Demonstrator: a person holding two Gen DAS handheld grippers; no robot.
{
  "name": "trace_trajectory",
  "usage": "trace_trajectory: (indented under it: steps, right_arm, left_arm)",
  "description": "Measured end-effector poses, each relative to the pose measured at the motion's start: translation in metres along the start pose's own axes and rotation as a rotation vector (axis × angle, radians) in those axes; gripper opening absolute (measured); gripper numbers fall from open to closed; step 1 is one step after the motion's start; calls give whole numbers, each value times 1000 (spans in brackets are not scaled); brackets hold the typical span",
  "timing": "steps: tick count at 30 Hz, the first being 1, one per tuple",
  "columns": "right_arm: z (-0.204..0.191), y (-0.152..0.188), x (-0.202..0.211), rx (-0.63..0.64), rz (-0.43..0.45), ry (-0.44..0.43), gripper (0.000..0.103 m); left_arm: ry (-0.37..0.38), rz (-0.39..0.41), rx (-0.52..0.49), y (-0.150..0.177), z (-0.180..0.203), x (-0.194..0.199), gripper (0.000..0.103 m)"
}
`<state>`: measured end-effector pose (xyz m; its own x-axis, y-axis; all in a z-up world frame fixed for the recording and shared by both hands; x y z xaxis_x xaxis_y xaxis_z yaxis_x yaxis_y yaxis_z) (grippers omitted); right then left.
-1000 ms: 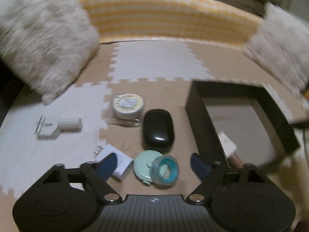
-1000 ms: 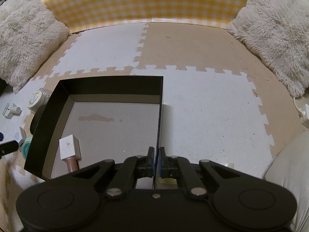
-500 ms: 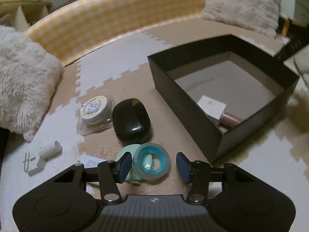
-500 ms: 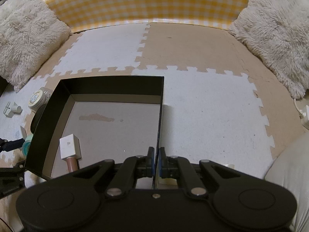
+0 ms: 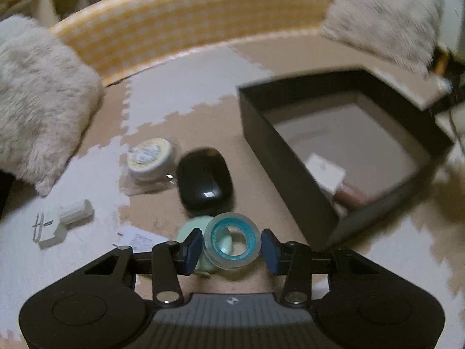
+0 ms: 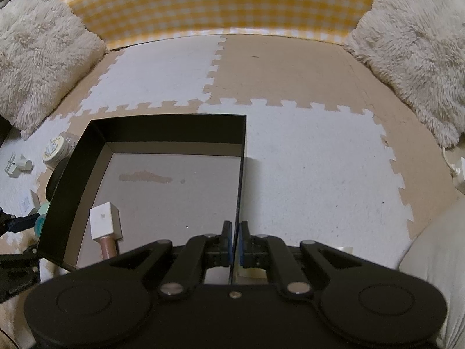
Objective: Organize rigid objects
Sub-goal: 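Carry the tape roll into the black box and release it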
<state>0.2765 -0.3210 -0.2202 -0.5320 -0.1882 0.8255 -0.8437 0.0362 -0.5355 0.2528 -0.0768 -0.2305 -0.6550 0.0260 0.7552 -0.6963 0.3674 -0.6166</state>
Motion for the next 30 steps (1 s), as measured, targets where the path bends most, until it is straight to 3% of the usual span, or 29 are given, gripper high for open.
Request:
trace_trajectory:
  steps: [4,7,15,23,30]
  right_arm:
    - [1,0,0,-1,-1,-1,4]
    - [0,0,0,0,-1,1,4]
    - [0,1,-1,7,-4,8,4]
    - [0,1,-1,7,-4,9,4]
    - [0,0,-1,6,-7,9,4]
  left_arm:
    - [55,92,154,-29,-12,27,45]
    - [126,150,195,-47,-3,45,45]
    - [319,143,226,-65,51,47,45]
    - [400,133,223,-74,96,32,45]
    - [395,122,161,-65,114,21,46]
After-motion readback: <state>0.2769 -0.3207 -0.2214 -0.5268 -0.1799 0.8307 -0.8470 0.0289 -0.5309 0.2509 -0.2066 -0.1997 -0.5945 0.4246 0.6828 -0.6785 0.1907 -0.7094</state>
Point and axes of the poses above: each gripper's, at about its wrist camera, not at the fingertips, and x roughly against the way its jaws point, z to its right, y to its underside, the point moved 10 cm from there along -x, roughly the way its jaws point, and after that the axes turned 7 degrees about -y, right-handed, at the moved point
